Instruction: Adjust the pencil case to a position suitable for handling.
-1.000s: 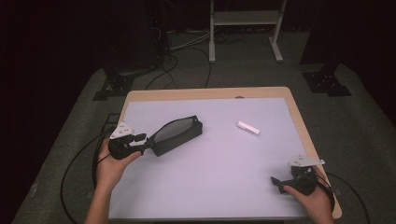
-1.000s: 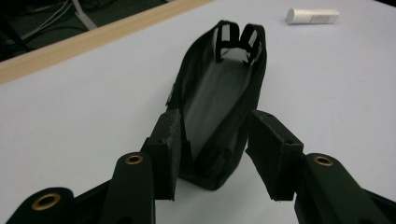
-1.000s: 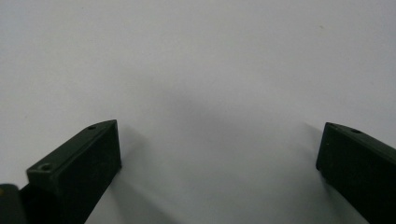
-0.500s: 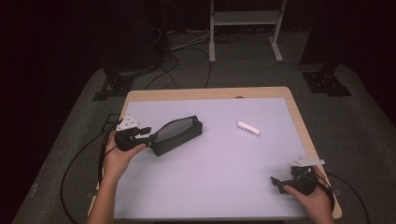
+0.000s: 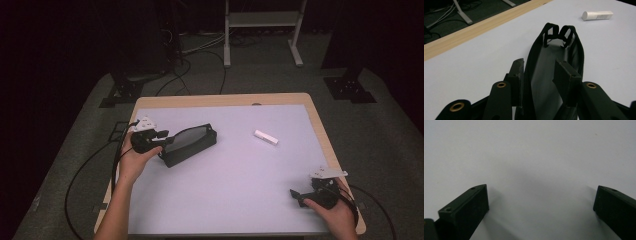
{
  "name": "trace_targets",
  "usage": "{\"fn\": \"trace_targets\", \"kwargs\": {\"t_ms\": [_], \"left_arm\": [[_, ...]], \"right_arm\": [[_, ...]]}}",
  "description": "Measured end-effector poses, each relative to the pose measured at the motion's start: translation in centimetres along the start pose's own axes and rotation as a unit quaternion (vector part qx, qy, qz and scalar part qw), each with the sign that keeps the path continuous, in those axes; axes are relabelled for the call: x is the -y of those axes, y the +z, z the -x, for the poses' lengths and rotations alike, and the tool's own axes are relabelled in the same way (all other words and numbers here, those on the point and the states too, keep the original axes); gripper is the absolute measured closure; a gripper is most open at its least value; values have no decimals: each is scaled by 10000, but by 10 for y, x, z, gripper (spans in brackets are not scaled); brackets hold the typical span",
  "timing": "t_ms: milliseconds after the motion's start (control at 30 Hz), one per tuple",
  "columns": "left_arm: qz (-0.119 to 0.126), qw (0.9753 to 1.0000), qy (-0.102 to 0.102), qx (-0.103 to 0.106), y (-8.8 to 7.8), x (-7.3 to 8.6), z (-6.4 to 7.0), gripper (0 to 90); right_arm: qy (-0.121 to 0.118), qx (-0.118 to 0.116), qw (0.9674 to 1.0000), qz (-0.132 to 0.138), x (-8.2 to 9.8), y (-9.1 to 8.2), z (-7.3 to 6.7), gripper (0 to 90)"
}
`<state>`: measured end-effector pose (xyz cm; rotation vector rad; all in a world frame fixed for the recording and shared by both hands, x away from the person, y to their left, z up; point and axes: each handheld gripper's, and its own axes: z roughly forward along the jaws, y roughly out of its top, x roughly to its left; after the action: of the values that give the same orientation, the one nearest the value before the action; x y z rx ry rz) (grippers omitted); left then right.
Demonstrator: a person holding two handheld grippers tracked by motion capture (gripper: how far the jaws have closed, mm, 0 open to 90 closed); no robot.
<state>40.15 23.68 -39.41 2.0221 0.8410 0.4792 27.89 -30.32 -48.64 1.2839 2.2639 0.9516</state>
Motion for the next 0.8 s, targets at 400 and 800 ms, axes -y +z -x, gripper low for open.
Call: {"fn": "trace_targets", "kwargs": {"t_ms": [400, 800], "left_arm": [[-82, 9999, 110, 39, 24, -8, -8, 612], [-116, 9997, 134, 150, 46, -9, -13, 648]], "right_arm": [[0, -1, 10000, 2, 0, 0, 0, 0], [1, -2, 10000, 3, 0, 0, 0, 0]]}}
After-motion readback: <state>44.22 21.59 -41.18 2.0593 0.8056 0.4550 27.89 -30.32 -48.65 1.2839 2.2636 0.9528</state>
